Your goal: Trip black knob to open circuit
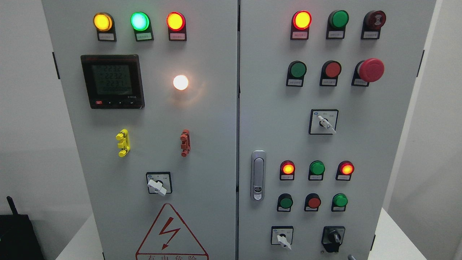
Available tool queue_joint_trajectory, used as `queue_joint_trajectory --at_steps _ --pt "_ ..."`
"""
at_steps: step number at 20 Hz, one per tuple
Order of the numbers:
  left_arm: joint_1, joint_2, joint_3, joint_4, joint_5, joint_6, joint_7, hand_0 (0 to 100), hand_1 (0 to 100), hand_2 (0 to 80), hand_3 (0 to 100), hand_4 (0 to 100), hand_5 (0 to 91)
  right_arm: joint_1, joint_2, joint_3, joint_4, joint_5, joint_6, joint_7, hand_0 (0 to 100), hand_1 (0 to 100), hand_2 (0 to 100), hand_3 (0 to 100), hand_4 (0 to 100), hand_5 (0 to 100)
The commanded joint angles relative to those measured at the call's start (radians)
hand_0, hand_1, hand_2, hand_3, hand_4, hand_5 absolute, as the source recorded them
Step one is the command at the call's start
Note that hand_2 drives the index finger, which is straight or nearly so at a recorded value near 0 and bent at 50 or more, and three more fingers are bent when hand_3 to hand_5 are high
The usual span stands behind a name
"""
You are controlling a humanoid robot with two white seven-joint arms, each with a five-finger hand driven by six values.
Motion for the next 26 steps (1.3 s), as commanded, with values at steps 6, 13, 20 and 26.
queue_joint_trajectory --at_steps 6,13,20,26 --pt "0.000 0.000 0.000 0.000 -0.023 -0.001 0.000 12 39 0.0 0 0 0.0 -0.024 -0.001 -0.007 -0.006 -0.003 0.014 0.001 0 0 0 100 96 94" --pt "0.000 0.000 0.000 0.000 -0.023 0.001 0.000 12 39 0.0 0 0 0.0 -0.024 0.004 0.006 -0.005 -0.003 0.014 0.001 0 0 0 100 99 97" --pt "0.000 0.000 0.000 0.000 -0.023 -0.001 0.000 12 39 0.0 0 0 0.0 -0.024 0.004 0.007 0.004 -0.001 0.014 0.004 0 0 0 100 100 98" --pt "0.000 0.000 0.000 0.000 -0.023 0.001 0.000 12 39 0.0 0 0 0.0 -0.031 0.004 0.018 0.015 -0.001 0.014 0.004 0 0 0 100 100 98"
